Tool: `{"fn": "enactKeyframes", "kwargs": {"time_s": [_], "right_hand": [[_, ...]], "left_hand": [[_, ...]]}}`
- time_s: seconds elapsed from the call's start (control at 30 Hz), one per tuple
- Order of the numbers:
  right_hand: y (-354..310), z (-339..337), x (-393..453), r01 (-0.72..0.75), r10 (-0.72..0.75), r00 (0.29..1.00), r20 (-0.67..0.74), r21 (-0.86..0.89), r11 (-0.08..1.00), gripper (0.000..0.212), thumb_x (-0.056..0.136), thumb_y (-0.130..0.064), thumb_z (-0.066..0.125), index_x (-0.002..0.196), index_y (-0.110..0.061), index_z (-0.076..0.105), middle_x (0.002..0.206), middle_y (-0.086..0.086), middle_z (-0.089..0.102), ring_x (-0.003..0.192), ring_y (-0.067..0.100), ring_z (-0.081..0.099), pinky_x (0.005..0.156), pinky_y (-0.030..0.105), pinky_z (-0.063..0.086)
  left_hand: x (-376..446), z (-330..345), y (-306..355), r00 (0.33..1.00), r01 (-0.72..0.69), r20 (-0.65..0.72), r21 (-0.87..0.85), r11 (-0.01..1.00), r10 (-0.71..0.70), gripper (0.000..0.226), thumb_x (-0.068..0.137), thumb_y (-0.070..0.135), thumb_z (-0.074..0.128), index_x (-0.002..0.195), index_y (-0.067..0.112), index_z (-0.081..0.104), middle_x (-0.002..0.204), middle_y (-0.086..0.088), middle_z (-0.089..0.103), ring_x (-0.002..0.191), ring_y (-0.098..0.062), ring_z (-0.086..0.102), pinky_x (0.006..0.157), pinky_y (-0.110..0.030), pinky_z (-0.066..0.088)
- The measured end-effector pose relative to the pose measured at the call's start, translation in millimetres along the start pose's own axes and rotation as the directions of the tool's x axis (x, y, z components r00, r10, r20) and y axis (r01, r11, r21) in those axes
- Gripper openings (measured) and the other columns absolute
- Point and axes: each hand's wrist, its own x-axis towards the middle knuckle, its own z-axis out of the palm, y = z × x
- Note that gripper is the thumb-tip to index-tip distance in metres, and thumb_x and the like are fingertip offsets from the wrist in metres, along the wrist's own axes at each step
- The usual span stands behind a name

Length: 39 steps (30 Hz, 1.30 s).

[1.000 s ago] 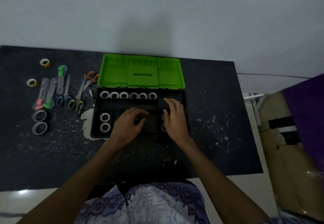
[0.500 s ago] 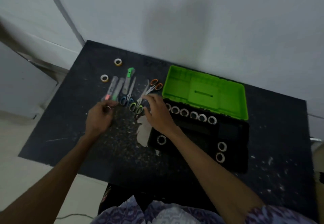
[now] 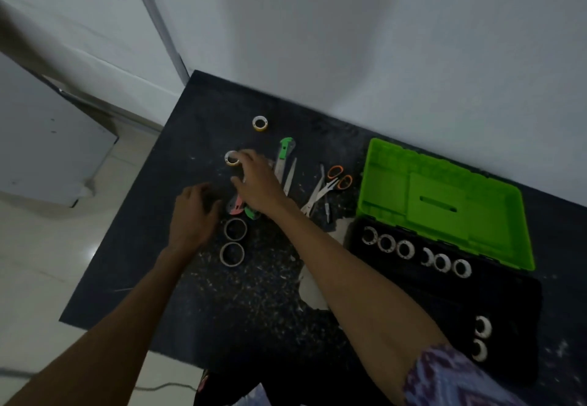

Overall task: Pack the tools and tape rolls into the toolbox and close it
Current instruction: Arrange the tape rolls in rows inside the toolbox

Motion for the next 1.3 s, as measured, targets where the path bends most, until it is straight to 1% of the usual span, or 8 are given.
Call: {"fn": "enactKeyframes", "kwargs": {"time_s": [0.2, 0.33, 0.53, 0.73, 0.87, 0.97, 1.17, 1.3], "right_hand": [[-5.2, 25.5, 46.6, -0.076, 0.077, 0.997, 0.004, -0.142, 0.987, 0.052, 0.093, -0.006, 0.059, 0.143, -0.011, 0.044, 0.141, 0.013, 0.039, 0.128, 0.032, 0.037, 0.104, 0.043, 0.039], [1.2, 36.4, 59.0, -0.084, 0.077, 0.996, -0.041, -0.233, 0.969, 0.042, 0.094, -0.007, 0.060, 0.134, -0.011, 0.050, 0.133, 0.014, 0.042, 0.121, 0.031, 0.038, 0.097, 0.040, 0.043], [-3.3, 41.2, 49.7, -0.084, 0.082, 0.996, -0.038, -0.064, 0.994, 0.039, 0.090, -0.017, 0.068, 0.128, -0.012, 0.057, 0.126, 0.013, 0.049, 0.117, 0.031, 0.044, 0.100, 0.045, 0.040], [-8.7, 14.1, -19.3, -0.076, 0.087, 0.995, -0.057, 0.168, 0.983, 0.043, 0.094, -0.024, 0.065, 0.135, -0.011, 0.055, 0.133, 0.016, 0.045, 0.126, 0.033, 0.039, 0.106, 0.044, 0.037], [3.0, -18.9, -87.5, -0.038, 0.075, 0.986, -0.151, 0.232, 0.972, 0.040, 0.095, -0.025, 0.064, 0.132, -0.012, 0.058, 0.123, 0.012, 0.051, 0.116, 0.028, 0.045, 0.100, 0.040, 0.041], [20.8, -46.4, -138.4, -0.071, 0.120, 0.973, -0.198, 0.239, 0.968, 0.037, 0.097, -0.029, 0.062, 0.131, -0.016, 0.057, 0.120, 0.008, 0.050, 0.113, 0.024, 0.045, 0.096, 0.035, 0.041], [66.7, -97.6, -238.5, -0.149, 0.255, 0.900, -0.353, 0.300, 0.942, 0.041, 0.096, -0.034, 0.062, 0.132, -0.017, 0.052, 0.126, 0.001, 0.052, 0.117, 0.017, 0.049, 0.097, 0.029, 0.042], [102.7, -127.1, -298.2, -0.199, 0.318, 0.835, -0.449, 0.291, 0.936, 0.031, 0.091, -0.033, 0.068, 0.118, -0.020, 0.060, 0.114, -0.003, 0.056, 0.110, 0.014, 0.051, 0.095, 0.034, 0.045]], "left_hand": [[22.9, 1.0, -6.6, 0.998, 0.040, 0.041, -0.007, 0.999, -0.040, 0.048, 0.089, 0.022, 0.063, 0.133, 0.008, 0.048, 0.133, -0.018, 0.048, 0.122, -0.034, 0.042, 0.100, -0.043, 0.037], [36.1, -0.5, -9.1, 0.999, 0.027, 0.030, -0.004, 1.000, -0.027, 0.050, 0.087, 0.019, 0.065, 0.134, 0.009, 0.048, 0.133, -0.017, 0.045, 0.122, -0.035, 0.039, 0.100, -0.043, 0.036], [40.9, 0.2, -8.0, 1.000, 0.022, 0.021, -0.002, 1.000, -0.022, 0.049, 0.087, 0.018, 0.063, 0.133, 0.007, 0.048, 0.132, -0.019, 0.046, 0.121, -0.036, 0.039, 0.099, -0.045, 0.037], [-8.5, 15.0, 3.7, 0.983, -0.181, 0.033, 0.061, 0.982, 0.180, 0.036, 0.091, 0.017, 0.058, 0.125, 0.007, 0.051, 0.124, -0.015, 0.053, 0.113, -0.033, 0.047, 0.093, -0.041, 0.039], [-56.2, 34.3, 41.9, 0.985, -0.169, -0.050, -0.045, 0.985, 0.167, 0.040, 0.093, 0.016, 0.058, 0.131, 0.006, 0.049, 0.128, -0.014, 0.053, 0.113, -0.028, 0.046, 0.091, -0.032, 0.036], [-82.4, 50.0, 77.6, 0.977, -0.211, -0.070, -0.141, 0.967, 0.203, 0.041, 0.094, 0.019, 0.057, 0.132, 0.009, 0.048, 0.128, -0.014, 0.053, 0.117, -0.031, 0.049, 0.095, -0.041, 0.042], [-138.4, 87.0, 161.8, 0.928, -0.369, -0.107, -0.155, 0.916, 0.356, 0.040, 0.095, 0.020, 0.059, 0.131, 0.007, 0.048, 0.125, -0.013, 0.053, 0.116, -0.026, 0.047, 0.095, -0.035, 0.042], [-178.8, 117.7, 205.3, 0.871, -0.490, -0.047, -0.132, 0.861, 0.489, 0.045, 0.092, 0.021, 0.061, 0.133, 0.011, 0.047, 0.131, -0.008, 0.053, 0.122, -0.024, 0.045, 0.101, -0.032, 0.036]]}}
